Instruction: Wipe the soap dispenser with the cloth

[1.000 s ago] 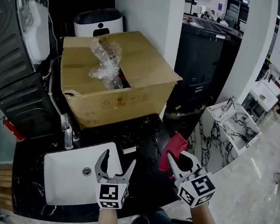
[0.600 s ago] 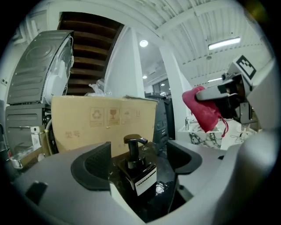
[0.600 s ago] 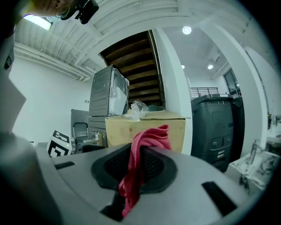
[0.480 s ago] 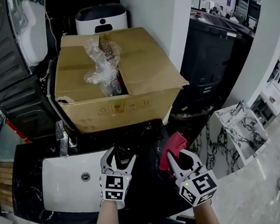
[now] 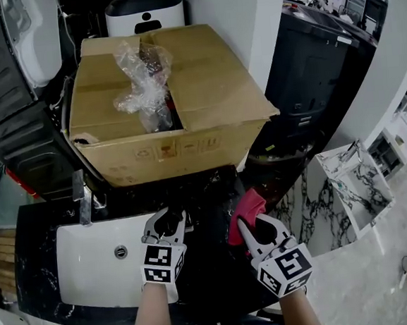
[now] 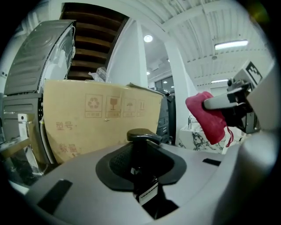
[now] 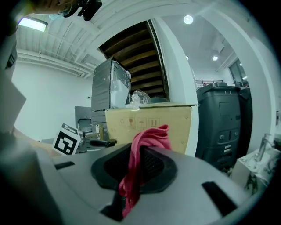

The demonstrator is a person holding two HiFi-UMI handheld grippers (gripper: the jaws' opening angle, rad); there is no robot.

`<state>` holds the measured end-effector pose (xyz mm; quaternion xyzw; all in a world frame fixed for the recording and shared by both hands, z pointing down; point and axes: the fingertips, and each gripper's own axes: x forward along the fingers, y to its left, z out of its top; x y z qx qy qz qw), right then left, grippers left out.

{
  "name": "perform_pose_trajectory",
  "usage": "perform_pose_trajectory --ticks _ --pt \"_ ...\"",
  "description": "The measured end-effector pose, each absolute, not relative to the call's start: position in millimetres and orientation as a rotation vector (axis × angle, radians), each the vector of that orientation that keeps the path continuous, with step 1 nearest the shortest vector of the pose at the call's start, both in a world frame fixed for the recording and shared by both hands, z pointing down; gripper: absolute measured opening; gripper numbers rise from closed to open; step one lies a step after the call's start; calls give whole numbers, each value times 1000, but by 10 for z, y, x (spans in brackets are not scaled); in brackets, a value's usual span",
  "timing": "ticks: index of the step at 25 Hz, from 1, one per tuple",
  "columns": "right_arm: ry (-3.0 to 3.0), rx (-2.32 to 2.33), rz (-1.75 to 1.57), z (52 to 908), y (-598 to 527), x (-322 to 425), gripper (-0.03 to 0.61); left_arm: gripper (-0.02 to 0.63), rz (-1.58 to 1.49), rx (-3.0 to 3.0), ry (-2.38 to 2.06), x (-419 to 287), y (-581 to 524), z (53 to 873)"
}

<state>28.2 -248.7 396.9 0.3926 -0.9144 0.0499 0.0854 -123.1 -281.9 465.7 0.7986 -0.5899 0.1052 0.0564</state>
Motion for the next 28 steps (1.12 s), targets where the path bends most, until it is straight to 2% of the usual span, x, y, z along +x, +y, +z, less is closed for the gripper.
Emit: perform_pose_trajectory --ticks 4,11,15,22,28 --pt "-2725 1138 131 3973 -2413 221 54 92 212 2370 -1737 -1229 -2784 4646" --pt "-2675 1104 101 4052 -2261 156 54 92 -197 2229 -1564 -1227 -2551 4582" --pt "-2655 1124 98 4090 -2154 134 54 92 -334 2143 -1487 -1252 -2345 4615" --pt "-2689 1100 248 4246 -2003 52 54 92 -346 2101 -1529 -1412 -2103 4705" --pt "-2758 899 338 4342 -1784 -364 54 94 -307 2129 -1555 -1379 -2064 4692"
